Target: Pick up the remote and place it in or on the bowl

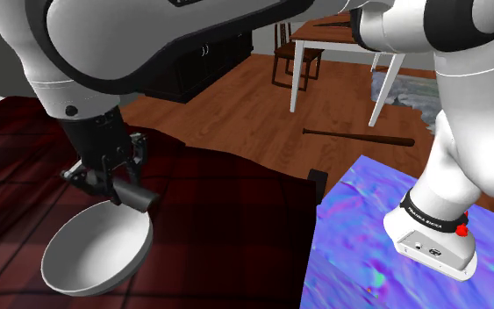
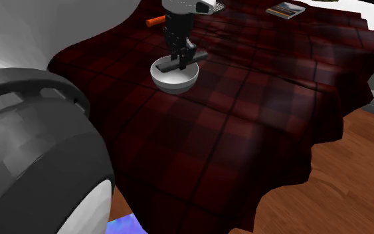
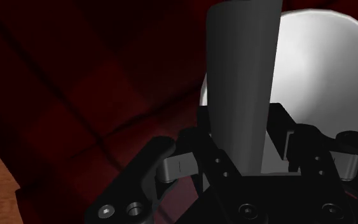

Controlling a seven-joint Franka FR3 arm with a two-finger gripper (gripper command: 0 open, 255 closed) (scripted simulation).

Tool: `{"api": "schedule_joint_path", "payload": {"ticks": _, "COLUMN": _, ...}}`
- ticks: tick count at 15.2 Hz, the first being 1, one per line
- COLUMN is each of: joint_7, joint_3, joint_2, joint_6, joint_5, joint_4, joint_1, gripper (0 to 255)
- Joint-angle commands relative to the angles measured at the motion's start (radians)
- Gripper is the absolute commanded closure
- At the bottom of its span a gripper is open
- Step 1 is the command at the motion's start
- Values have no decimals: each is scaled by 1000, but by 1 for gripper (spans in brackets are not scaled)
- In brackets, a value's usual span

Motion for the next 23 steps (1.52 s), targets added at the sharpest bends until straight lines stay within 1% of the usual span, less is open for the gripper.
{"api": "schedule_joint_path", "payload": {"ticks": 1, "joint_7": 31, "joint_3": -6, "joint_2": 78, "joint_6": -41, "joint_5": -29, "joint_4": 119, "joint_1": 57, "gripper": 255}}
{"api": "schedule_joint_path", "payload": {"ticks": 3, "joint_7": 56, "joint_3": -17, "joint_2": 171, "joint_6": -100, "joint_5": -57, "joint_4": 273, "joint_1": 127, "gripper": 255}}
{"api": "schedule_joint_path", "payload": {"ticks": 5, "joint_7": 67, "joint_3": -31, "joint_2": 274, "joint_6": -173, "joint_5": -81, "joint_4": 455, "joint_1": 199, "gripper": 255}}
{"api": "schedule_joint_path", "payload": {"ticks": 9, "joint_7": 73, "joint_3": -29, "joint_2": 252, "joint_6": -101, "joint_5": -77, "joint_4": 358, "joint_1": 177, "gripper": 255}}
{"api": "schedule_joint_path", "payload": {"ticks": 16, "joint_7": 80, "joint_3": -29, "joint_2": 241, "joint_6": 7, "joint_5": -78, "joint_4": 235, "joint_1": 152, "gripper": 255}}
{"api": "schedule_joint_path", "payload": {"ticks": 23, "joint_7": 80, "joint_3": -28, "joint_2": 241, "joint_6": 7, "joint_5": -78, "joint_4": 235, "joint_1": 152, "gripper": 255}}
